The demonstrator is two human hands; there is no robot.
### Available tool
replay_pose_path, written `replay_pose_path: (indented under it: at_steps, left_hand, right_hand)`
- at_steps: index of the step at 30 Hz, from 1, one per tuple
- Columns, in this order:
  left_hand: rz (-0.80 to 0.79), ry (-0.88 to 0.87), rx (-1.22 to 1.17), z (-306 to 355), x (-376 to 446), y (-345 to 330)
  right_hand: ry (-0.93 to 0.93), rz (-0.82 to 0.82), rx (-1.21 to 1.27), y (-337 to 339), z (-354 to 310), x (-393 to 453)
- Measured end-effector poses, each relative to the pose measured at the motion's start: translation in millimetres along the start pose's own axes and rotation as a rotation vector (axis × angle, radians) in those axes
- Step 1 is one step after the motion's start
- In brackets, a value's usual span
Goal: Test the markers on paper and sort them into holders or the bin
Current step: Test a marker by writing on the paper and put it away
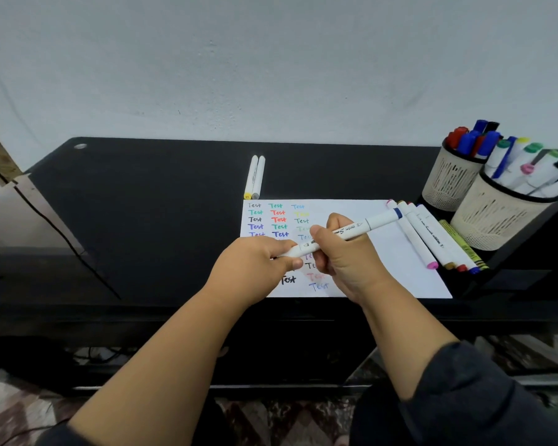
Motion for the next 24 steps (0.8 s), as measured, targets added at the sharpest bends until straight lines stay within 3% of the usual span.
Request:
replay_pose_path:
  at_steps: [6,10,16,20,24]
  left_hand:
    - [0.063,0.034,-0.027,1.0,1.8,1.6]
    - [0.102,0.088,-0.017,0.2,0.1,5.2]
    - [0.109,0.075,0.013,13.3,-8.4,11.0]
    - [0.127,-0.02,0.014,34.1,-12.6,19.7]
    - [0.117,-0.153,-0.096,57.6,-11.0,20.7]
  right_hand:
    - [-0.033,0.108,0.055,-6.1,-3.2,-8.8]
    - [0.022,0.286,0.091,2.1,-9.6,-14.4]
    - [0.53,0.225,-0.988,6.7,-13.2,-25.2]
    - [0.828,0.317,-1.187,15.1,-32.2,-24.7]
    - [0.777,0.32,-1.222,34.4,-53.6,-19.6]
Point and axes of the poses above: each hand's wrist, its own x-axis towards the middle knuckle, its own y-axis out of the back of the hand, z = x × y, the point moved 1 cm from there along x, towards the middle knuckle, and after that the axes turned 1 degree about -x, right-handed, at the moved point
